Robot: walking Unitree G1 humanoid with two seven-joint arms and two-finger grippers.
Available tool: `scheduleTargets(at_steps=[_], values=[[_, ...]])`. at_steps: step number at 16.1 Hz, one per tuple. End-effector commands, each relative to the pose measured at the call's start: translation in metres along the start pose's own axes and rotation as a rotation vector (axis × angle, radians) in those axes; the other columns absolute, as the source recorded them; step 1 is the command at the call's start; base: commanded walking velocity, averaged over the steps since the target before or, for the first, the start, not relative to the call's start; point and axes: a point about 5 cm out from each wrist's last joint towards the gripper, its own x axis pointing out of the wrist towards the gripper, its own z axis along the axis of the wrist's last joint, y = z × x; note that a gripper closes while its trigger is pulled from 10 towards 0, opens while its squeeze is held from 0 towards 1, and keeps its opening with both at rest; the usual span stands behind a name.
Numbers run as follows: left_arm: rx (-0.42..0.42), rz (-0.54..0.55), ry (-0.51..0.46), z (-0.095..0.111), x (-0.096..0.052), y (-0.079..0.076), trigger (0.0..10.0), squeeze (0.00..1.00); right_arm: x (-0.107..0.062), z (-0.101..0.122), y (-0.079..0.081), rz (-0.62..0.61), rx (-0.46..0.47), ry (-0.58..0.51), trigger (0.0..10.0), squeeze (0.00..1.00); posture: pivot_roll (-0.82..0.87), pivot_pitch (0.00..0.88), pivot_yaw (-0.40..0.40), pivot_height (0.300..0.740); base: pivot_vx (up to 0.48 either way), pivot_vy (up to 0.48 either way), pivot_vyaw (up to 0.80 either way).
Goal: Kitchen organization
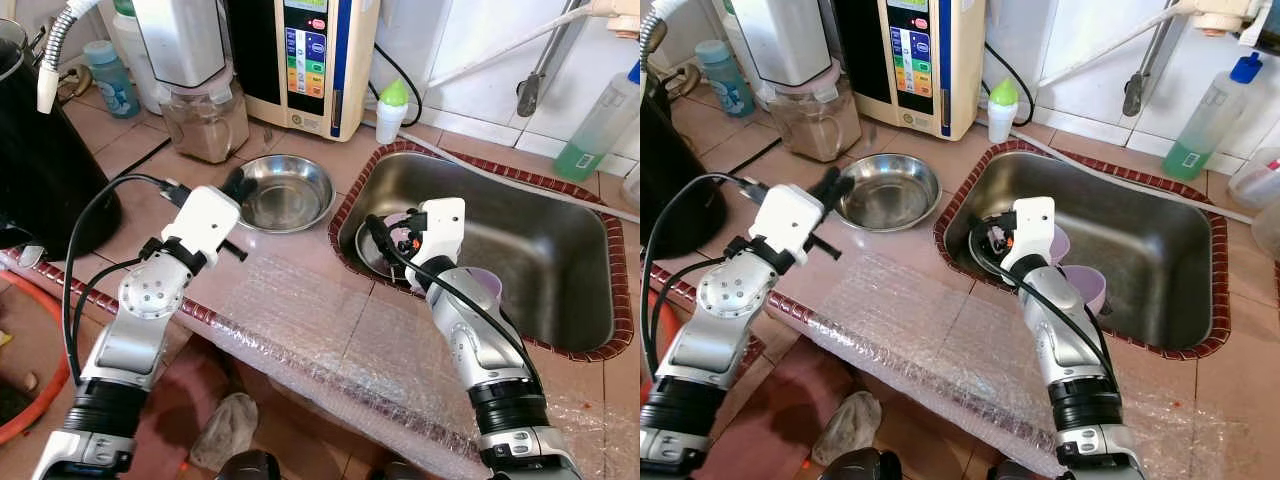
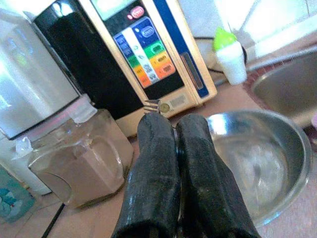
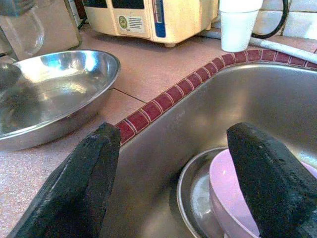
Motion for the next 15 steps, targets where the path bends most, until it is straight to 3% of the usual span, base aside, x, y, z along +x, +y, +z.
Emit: scheduleTargets(at_steps=[1, 4, 7, 8, 13, 15], values=[[-0.002, 0.021, -0.074, 0.015, 0.006, 0.006, 0.0, 0.0, 0.002, 0.003, -0.001, -0.008, 0.0, -0.014, 10.0, 0.0, -0.01, 0.038, 0.015, 0.74, 0.0, 0.0, 0.0], [-0.103, -0.069, -0.157, 0.029, 0.009, -0.01, 0.0, 0.0, 0.004, 0.008, 0.001, 0.004, 0.046, -0.049, 10.0, 0.0, 0.0, 0.039, 0.016, 0.74, 0.0, 0.0, 0.0], [-0.417, -0.109, -0.206, 0.046, 0.018, -0.02, 0.0, 0.0, 0.008, 0.028, -0.001, 0.026, 0.292, -0.146, 10.0, 0.0, 0.0, 0.039, 0.016, 0.74, 0.0, 0.0, 0.0], [-0.45, -0.167, -0.213, 0.049, 0.02, -0.026, 0.0, 0.0, 0.01, 0.033, 0.0, 0.044, 0.333, -0.168, 10.0, 0.0, 0.0, 0.039, 0.016, 0.74, 0.0, 0.0, 0.0], [-0.394, -0.18, -0.128, 0.032, 0.017, -0.028, 0.0, 0.0, 0.009, 0.03, -0.003, 0.03, 0.297, -0.15, 10.0, 0.0, -0.01, 0.041, 0.021, 0.74, 0.0, 0.0, 0.0], [-0.302, -0.183, -0.07, 0.02, 0.012, -0.023, 0.0, 0.0, 0.006, 0.026, -0.005, 0.021, 0.286, -0.138, 10.0, 0.0, -0.01, 0.041, 0.021, 0.74, 0.0, 0.0, 0.0]])
